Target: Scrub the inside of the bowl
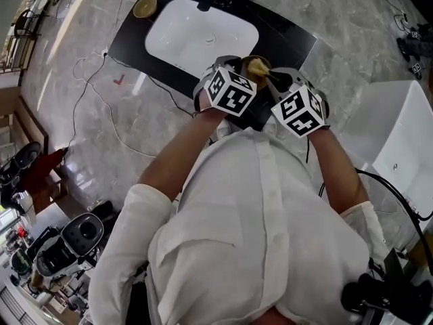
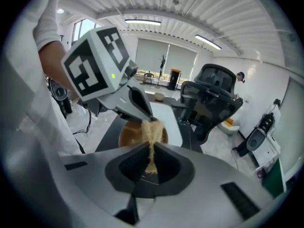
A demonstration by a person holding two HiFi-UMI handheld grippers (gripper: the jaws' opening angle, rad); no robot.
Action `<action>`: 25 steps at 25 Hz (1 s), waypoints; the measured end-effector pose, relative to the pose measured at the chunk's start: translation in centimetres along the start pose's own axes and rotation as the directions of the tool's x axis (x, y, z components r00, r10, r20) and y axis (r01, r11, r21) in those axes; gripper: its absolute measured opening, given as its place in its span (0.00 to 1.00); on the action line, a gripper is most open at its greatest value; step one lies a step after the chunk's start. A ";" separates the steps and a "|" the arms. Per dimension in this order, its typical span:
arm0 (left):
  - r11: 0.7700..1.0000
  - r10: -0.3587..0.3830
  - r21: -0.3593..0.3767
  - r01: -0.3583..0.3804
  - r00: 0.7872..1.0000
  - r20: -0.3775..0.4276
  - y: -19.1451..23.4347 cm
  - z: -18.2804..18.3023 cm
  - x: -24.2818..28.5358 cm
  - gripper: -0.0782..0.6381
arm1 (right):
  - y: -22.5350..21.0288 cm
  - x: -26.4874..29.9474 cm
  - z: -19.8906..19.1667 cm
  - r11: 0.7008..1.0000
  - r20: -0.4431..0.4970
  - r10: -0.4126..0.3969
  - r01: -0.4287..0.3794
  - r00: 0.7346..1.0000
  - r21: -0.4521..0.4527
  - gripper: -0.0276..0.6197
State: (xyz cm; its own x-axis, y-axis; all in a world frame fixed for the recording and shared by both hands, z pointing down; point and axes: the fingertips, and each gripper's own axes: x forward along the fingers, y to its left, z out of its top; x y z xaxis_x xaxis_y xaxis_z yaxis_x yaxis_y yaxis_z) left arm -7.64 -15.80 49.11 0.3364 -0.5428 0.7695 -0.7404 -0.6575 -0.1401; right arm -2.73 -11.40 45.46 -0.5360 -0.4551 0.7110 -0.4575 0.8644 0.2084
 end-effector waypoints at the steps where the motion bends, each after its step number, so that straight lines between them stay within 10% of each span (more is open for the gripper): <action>1: 1.000 -0.010 -0.026 0.010 1.000 -0.001 -0.1 -0.2 -0.2 0.13 | -0.1 0.3 0.2 1.000 -0.014 -0.010 0.009 1.000 -0.015 0.08; 9: 0.999 0.040 -0.013 -0.040 0.999 0.023 -0.6 0.0 -1.0 0.14 | 0.1 2.8 -1.8 0.994 -0.181 -0.045 0.025 0.983 -0.108 0.08; 25: 0.997 0.055 -0.055 -0.051 0.996 0.067 0.0 0.4 -0.9 0.14 | 4.2 4.5 -1.2 0.975 -0.144 0.221 -0.214 0.965 0.063 0.08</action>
State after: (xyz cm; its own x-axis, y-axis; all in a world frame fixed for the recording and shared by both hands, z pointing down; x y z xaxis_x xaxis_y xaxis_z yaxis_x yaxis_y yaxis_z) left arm -7.66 -15.51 48.14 0.3338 -0.6116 0.7173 -0.7873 -0.5994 -0.1447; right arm -6.23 -9.60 50.31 -0.5163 -0.2172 0.8284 -0.3761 0.9266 0.0086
